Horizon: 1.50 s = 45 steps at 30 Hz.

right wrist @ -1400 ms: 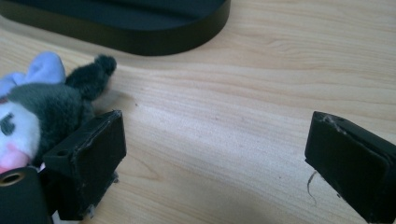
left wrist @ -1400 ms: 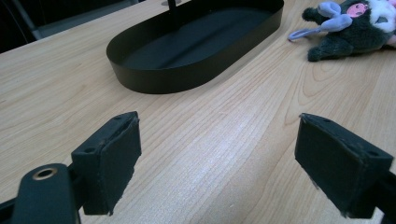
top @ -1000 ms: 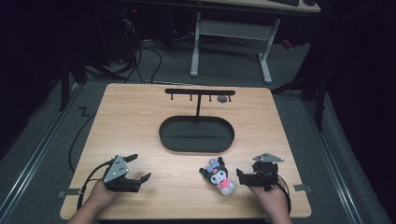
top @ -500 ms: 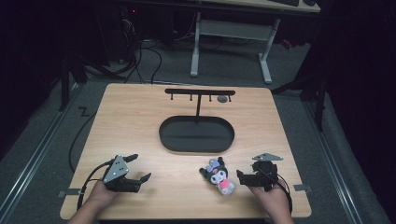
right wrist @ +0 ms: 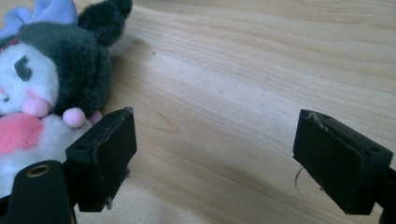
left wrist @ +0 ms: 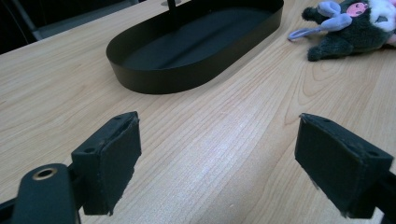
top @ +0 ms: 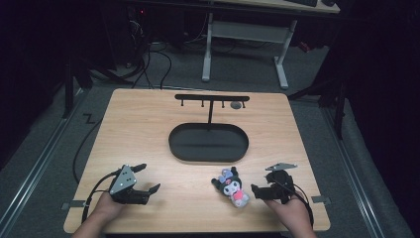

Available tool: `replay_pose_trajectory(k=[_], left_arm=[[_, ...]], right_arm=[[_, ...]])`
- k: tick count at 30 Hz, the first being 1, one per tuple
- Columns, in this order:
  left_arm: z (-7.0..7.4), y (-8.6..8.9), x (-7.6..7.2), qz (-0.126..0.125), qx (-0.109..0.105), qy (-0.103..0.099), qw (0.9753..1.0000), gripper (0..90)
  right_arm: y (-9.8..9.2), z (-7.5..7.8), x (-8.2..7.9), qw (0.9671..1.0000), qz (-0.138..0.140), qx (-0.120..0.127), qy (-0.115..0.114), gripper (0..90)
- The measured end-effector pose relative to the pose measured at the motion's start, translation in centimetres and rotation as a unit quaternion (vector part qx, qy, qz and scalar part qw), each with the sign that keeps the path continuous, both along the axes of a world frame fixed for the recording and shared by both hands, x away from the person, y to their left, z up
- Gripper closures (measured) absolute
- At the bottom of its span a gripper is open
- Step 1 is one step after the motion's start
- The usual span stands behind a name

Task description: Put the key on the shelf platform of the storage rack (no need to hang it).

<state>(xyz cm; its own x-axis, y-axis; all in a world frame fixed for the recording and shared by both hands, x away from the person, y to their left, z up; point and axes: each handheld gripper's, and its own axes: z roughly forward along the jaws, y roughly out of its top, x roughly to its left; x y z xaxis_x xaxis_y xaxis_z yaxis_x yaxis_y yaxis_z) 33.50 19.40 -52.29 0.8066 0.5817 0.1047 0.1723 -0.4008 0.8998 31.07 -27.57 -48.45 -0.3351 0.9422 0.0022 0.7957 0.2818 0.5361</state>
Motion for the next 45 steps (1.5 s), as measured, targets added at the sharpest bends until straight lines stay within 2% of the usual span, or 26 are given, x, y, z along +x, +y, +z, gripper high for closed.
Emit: replay_pose_trajectory(k=[10, 14, 21, 27, 35, 39, 45], left_arm=[[0.0, 0.0, 0.0, 0.000, 0.000, -0.001, 1.0000, 15.4], [0.0, 0.0, 0.0, 0.000, 0.001, -0.001, 1.0000, 15.4], [0.0, -0.1, 0.0, 0.000, 0.001, -0.002, 1.0000, 15.4], [0.0, -0.1, 0.0, 0.001, 0.001, -0.001, 1.0000, 15.4], [0.0, -0.1, 0.0, -0.002, 0.003, -0.001, 1.0000, 15.4], [0.0, -0.1, 0.0, -0.002, 0.003, -0.001, 1.0000, 15.4], [0.0, -0.1, 0.0, -0.003, 0.003, -0.002, 1.0000, 15.4]], right_arm=[[0.3, -0.2, -0.3, 0.9992, 0.011, -0.021, 0.031, 14.5], [0.3, -0.3, -0.5, 0.9990, 0.012, -0.023, 0.035, 14.6], [0.4, 0.4, -0.6, 0.9992, 0.014, -0.022, 0.029, 15.1], [1.3, 1.6, -0.8, 0.9993, 0.026, -0.017, 0.020, 15.5], [3.4, 3.2, -1.3, 0.9986, 0.052, -0.010, 0.003, 15.7], [4.3, 3.2, -1.4, 0.9977, 0.067, -0.006, 0.008, 15.6], [5.2, 3.0, -1.6, 0.9973, 0.072, -0.002, 0.014, 15.2]])
